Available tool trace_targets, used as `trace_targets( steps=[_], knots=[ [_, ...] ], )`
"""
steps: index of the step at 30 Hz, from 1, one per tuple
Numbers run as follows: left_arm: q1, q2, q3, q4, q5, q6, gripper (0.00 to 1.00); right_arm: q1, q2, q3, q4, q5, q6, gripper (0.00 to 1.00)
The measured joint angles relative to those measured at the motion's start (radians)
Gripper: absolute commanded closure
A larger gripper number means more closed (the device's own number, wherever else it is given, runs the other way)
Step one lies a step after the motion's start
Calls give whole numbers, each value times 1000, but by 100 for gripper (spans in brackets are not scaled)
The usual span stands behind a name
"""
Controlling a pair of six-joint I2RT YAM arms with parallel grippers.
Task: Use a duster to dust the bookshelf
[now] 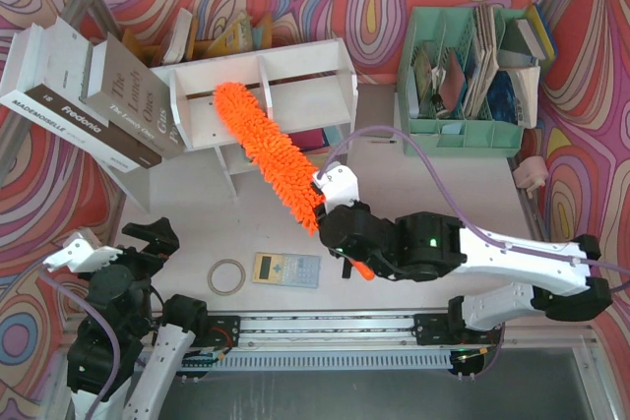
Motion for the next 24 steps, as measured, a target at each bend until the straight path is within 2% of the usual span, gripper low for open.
trace_targets(
  steps=[10, 14, 24],
  knots=[
    [1, -14, 0, -2, -1, 0, 2, -77, 162, 152, 37, -131, -127, 100],
    [2, -23, 0, -3, -1, -1, 1, -91, 214, 190, 44, -138, -154, 100],
    [2, -29, 0, -6, -8, -5, 1, -103, 136, 116, 56, -179, -202, 100]
  ],
)
